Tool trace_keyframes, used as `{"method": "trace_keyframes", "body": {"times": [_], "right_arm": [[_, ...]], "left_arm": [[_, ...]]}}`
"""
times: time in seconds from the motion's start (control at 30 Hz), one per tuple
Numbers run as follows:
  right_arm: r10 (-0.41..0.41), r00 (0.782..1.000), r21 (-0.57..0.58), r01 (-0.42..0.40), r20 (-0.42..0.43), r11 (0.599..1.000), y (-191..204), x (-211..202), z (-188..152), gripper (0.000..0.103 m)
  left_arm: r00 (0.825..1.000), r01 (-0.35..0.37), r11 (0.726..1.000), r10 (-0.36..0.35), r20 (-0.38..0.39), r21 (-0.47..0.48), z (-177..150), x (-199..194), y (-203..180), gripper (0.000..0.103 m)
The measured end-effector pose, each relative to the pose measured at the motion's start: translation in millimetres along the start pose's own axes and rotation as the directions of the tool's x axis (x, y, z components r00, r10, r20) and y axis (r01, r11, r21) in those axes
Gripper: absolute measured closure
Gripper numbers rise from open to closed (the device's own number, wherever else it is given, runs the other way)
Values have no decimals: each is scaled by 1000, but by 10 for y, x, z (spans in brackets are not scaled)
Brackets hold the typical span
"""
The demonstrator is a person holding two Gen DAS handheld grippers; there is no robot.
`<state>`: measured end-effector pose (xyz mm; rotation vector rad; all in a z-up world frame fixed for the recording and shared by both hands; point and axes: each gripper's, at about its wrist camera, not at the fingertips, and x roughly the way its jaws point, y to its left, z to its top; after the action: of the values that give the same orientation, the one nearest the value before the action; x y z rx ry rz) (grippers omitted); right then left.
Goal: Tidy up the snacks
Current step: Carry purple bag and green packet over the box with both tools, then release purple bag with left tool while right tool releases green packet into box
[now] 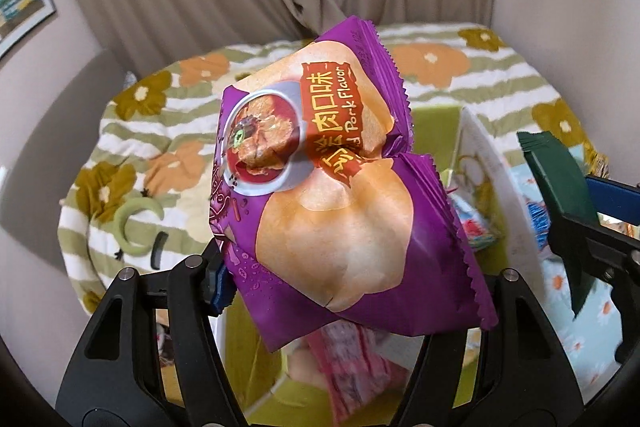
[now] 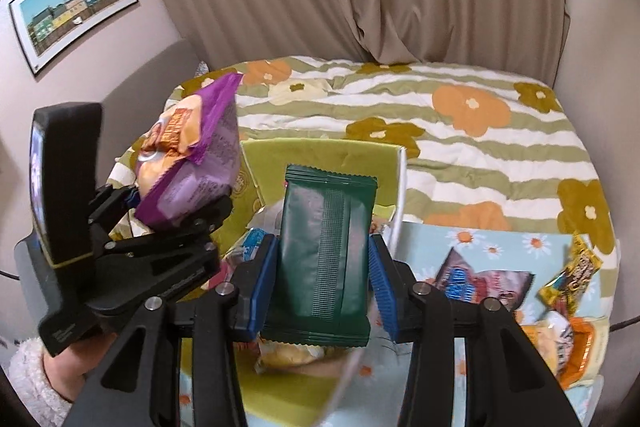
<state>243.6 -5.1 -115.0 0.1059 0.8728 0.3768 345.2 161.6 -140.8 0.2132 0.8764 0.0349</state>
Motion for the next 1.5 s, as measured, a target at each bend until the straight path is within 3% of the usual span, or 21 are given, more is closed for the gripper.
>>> {"method": "trace_keyframes", "body": {"times": [0.03, 0.1, 0.13, 0.43, 0.67, 0.93, 1.03, 1.1, 1.17, 1.5], "right_arm": [[-6, 1000, 10, 6, -7, 1000, 6, 69, 6, 62], [-14, 1000, 25, 14, -19, 1000, -11, 154, 0, 62], [-19, 999, 38, 21, -29, 999, -26, 207, -7, 62], [-47, 997, 75, 51, -54, 996, -45, 298, -3, 62], [-37, 995, 33, 40, -91, 999, 21, 486, 234, 62], [54, 985, 36, -49, -162, 998, 110, 899, 394, 62], [50, 985, 5, -50, -167, 999, 186, 956, 381, 61], [69, 984, 6, -68, -163, 998, 204, 941, 352, 47], [70, 988, 9, -69, -138, 998, 210, 871, 309, 5], [30, 996, 1, -30, -80, 1000, 159, 489, 106, 3]], "left_arm": [[1000, 4, 1000, -3, -18, 6, 10, 114, 17, 37], [1000, -13, 1000, 13, -27, 20, 7, 227, 19, 9], [1000, -18, 1000, 19, -25, 25, -1, 251, 25, 0], [995, 87, 996, -87, -51, -2, -316, 136, 77, 0], [993, 88, 995, -91, -81, -44, -485, 110, 189, 0], [994, 59, 996, -65, -87, -72, -562, 117, 419, 0], [994, 49, 996, -57, -94, -80, -594, 114, 475, 0], [993, 49, 995, -58, -100, -89, -613, 101, 496, 0], [993, 52, 994, -62, -104, -98, -636, 84, 513, 1], [993, 81, 991, -90, -82, -109, -648, -173, 448, 1]]}}
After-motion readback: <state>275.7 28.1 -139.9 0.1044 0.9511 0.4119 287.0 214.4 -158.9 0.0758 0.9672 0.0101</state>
